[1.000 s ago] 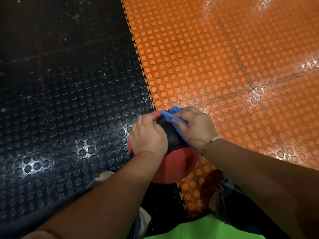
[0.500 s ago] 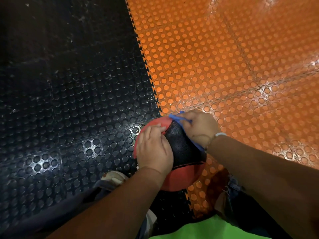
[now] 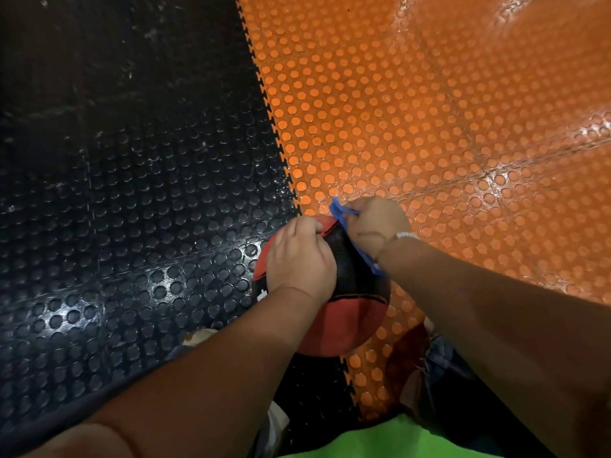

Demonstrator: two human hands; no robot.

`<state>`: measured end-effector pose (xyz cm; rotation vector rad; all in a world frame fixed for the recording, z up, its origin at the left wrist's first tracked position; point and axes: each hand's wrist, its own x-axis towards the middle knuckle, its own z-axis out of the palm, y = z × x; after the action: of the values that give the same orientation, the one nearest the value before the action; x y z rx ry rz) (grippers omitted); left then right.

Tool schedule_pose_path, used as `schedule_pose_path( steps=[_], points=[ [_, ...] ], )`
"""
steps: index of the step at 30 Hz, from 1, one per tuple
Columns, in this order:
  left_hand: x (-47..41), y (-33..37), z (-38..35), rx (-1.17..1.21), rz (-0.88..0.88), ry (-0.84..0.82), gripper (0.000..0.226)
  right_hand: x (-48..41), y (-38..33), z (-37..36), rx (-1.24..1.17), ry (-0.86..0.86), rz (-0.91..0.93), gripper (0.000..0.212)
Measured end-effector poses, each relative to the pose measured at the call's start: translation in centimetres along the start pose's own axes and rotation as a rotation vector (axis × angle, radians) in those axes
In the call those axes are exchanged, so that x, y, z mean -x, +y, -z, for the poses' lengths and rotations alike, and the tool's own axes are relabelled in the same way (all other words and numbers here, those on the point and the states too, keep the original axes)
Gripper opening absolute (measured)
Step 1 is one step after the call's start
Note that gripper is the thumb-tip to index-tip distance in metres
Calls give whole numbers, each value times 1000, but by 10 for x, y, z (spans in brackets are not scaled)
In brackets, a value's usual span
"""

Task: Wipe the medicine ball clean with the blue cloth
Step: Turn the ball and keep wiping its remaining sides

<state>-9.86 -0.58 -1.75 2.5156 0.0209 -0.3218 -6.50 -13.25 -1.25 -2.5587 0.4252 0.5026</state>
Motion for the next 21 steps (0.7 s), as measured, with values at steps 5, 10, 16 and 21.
schedule_pose_path(
  steps=[5,10,16,21],
  points=[
    [-5,1,7,0,76,-28,26,25,-20,-2,-54,2,267,30],
    [-10,-14,18,121,54,-79,43,18,6,2,-111,23,106,27],
    [-7,-30,15,-5,-38,-120,56,37,-12,-5,10,-12,267,31],
    [6,-32,18,41,-54,-93,58,25,-22,-9,170,-12,297,33]
  ],
)
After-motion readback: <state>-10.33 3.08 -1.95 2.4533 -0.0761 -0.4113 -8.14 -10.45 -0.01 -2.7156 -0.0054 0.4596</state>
